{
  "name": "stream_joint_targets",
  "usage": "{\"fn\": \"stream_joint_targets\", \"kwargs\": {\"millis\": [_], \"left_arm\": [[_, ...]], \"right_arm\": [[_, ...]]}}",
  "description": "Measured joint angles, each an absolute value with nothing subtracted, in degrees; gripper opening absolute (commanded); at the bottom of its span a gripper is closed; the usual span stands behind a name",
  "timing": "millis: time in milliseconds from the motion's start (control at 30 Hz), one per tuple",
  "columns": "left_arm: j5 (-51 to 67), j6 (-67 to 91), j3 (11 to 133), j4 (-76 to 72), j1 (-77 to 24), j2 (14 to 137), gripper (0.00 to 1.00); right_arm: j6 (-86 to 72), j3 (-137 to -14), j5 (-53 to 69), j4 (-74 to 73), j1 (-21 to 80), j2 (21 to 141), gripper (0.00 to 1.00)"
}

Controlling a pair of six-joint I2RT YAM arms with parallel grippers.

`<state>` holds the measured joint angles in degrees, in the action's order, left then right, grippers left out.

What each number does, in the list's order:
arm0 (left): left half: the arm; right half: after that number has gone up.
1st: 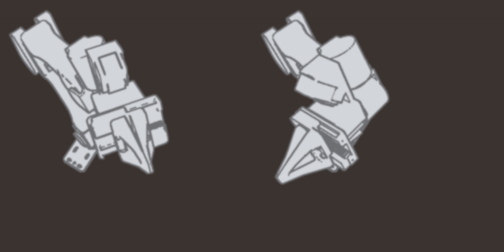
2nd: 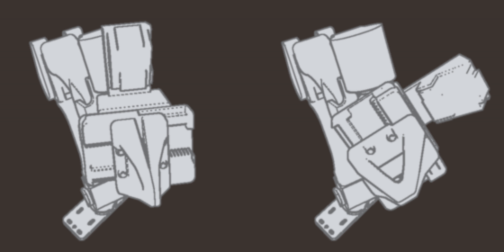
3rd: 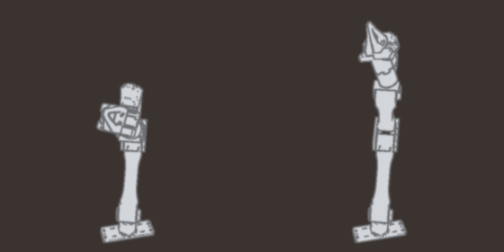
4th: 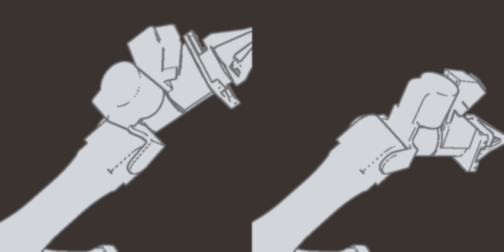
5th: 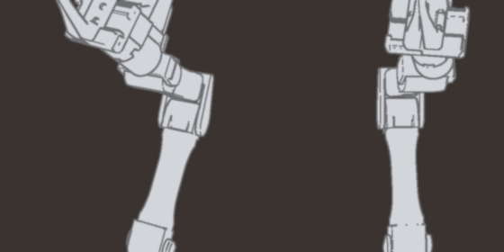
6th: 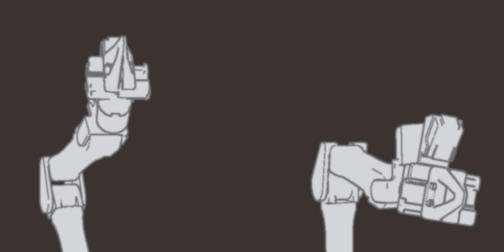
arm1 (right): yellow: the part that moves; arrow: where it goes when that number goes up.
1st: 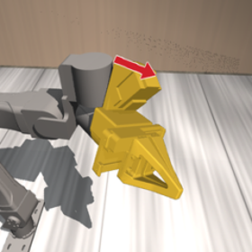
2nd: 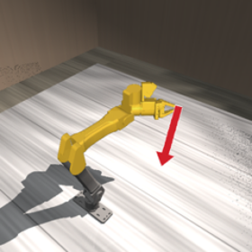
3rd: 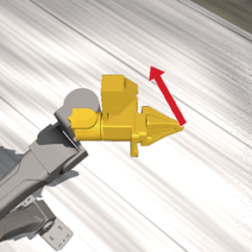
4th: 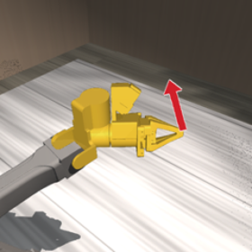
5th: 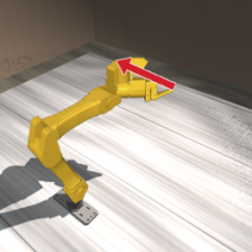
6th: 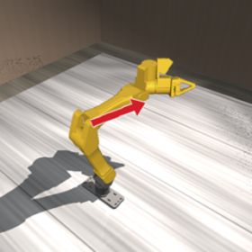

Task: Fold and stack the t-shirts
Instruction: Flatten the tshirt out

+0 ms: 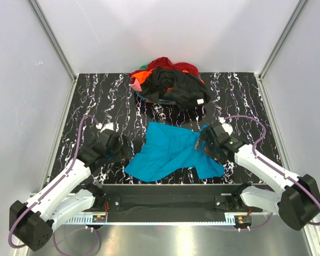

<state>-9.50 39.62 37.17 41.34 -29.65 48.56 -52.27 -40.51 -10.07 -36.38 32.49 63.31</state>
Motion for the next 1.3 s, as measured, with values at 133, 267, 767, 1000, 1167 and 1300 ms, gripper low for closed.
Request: {"fn": "stream_joint_targets", "kwargs": {"millis": [133,267,767,1000,1167,1300], "left_arm": [[-9.47,40.75,37.06,43.44,-31.11,46.83,0.99],[-11.53,37.78,44.29,47.79,-31.27,42.11,0.99],[-21.82,26.98,51.24,50.00,-31.27,39.79,0.99],[-21.74,26.70,51.18,50.11,-30.89,40.25,0.99],[-21.45,26.37,51.18,50.09,-29.82,41.15,0.99],[-21.21,26.28,50.96,50.15,-29.67,41.85,0.99]], "right_arm": [[-49.08,-46.68,-12.88,-37.01,32.49,67.85,1.00],[-43.59,-63.29,-14.52,-36.32,31.16,77.62,1.00],[-32.58,-113.34,-10.76,-34.30,17.89,127.63,1.00],[-30.06,-121.78,-10.39,-38.94,16.86,134.47,0.47],[-28.86,-123.74,-8.25,-38.57,14.35,135.85,0.00],[-28.69,-121.97,-5.72,-36.77,11.90,134.85,0.00]]}}
